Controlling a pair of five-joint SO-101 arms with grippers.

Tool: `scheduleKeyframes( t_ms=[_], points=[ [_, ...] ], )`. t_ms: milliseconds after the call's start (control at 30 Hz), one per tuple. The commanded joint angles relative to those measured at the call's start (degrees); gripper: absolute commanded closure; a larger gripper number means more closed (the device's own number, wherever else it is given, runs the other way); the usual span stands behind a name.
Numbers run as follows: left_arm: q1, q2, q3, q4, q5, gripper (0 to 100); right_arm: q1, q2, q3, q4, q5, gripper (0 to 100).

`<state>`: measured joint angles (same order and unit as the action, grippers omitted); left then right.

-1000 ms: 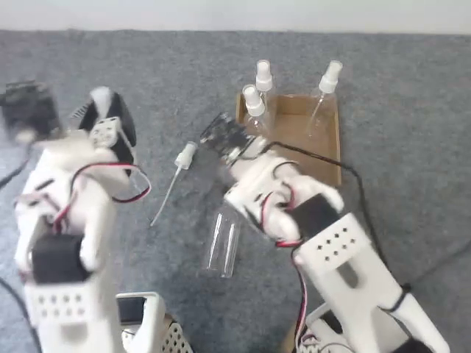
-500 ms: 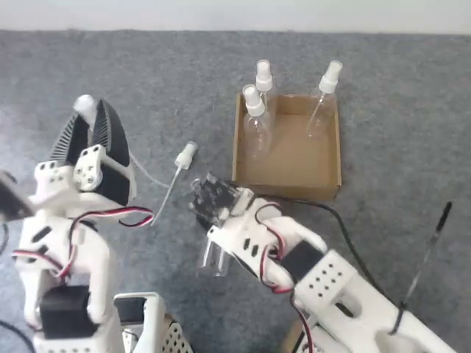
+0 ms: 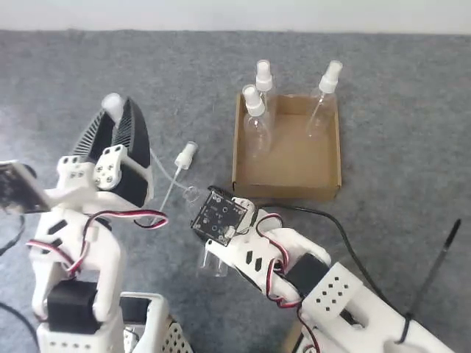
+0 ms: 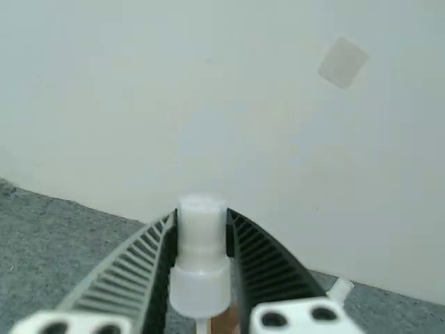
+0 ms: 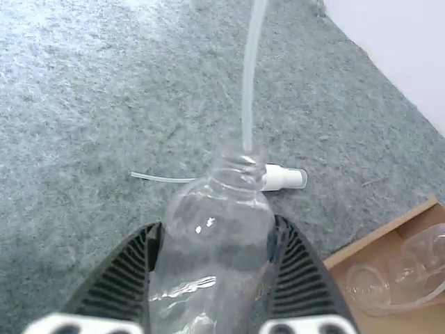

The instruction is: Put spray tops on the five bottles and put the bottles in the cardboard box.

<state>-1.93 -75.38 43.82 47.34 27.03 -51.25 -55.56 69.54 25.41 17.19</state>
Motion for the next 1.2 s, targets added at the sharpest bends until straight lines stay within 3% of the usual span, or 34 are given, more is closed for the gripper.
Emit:
scheduleKeyframes(
  t_ms=[0,867,1000,1167],
  points=[
    [0.09,-0.26,-0.13,0.18,0.26,99,-0.31,-2.15,-0.53,-0.84,-0.62,99.3],
    [0.70,-0.18,11.30,-3.96,-1.05,99,-0.31,-2.51,-0.53,-0.92,-0.62,99.3],
    [4.22,-0.18,12.62,-2.55,-1.58,99,0.22,-2.51,-0.79,-1.10,-0.79,99.3],
    [8.79,-0.18,13.23,0.88,-3.34,99,6.29,-5.05,-1.23,-2.51,-9.41,99.3]
  ],
)
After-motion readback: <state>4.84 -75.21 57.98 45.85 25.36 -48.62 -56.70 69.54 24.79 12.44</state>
